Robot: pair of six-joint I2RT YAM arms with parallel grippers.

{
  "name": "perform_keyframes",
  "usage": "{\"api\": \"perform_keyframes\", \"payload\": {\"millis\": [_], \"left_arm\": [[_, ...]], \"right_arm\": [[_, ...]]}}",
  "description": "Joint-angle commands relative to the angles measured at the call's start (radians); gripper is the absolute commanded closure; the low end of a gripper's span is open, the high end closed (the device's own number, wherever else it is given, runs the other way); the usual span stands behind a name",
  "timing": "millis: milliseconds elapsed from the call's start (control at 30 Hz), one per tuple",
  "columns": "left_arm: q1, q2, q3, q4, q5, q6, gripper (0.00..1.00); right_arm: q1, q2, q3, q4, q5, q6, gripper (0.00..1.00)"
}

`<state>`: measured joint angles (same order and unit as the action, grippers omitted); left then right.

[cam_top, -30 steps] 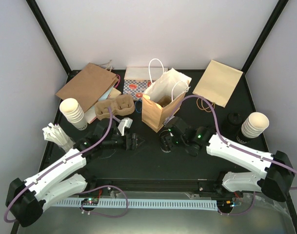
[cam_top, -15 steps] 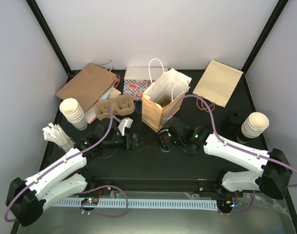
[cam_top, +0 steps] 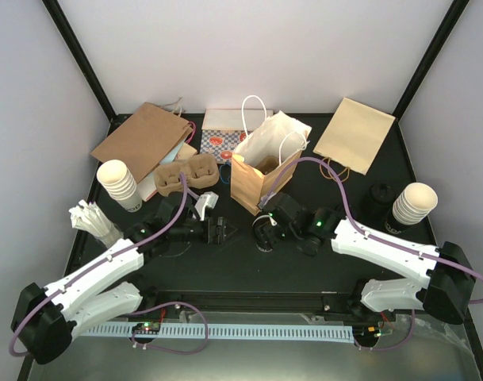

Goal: Pack the takeout coffee

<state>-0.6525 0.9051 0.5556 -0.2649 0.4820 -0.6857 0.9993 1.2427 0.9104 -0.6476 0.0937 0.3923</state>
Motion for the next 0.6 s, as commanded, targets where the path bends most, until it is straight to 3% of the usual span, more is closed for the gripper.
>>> {"api": "perform_keyframes", "payload": {"millis": [0,567], "left_arm": [[-0.014,0.025,0.007,0.062,0.027,-0.015,0.10],[-0.032,0.115,0.036,0.113,0.021,-0.028,0.17]], "right_arm": [[0.018,0.042,-0.027,-0.111,-0.104,0.013,0.40],[0.019,0.014,-0.024,-0.112,-0.068,0.010,0.42]]}}
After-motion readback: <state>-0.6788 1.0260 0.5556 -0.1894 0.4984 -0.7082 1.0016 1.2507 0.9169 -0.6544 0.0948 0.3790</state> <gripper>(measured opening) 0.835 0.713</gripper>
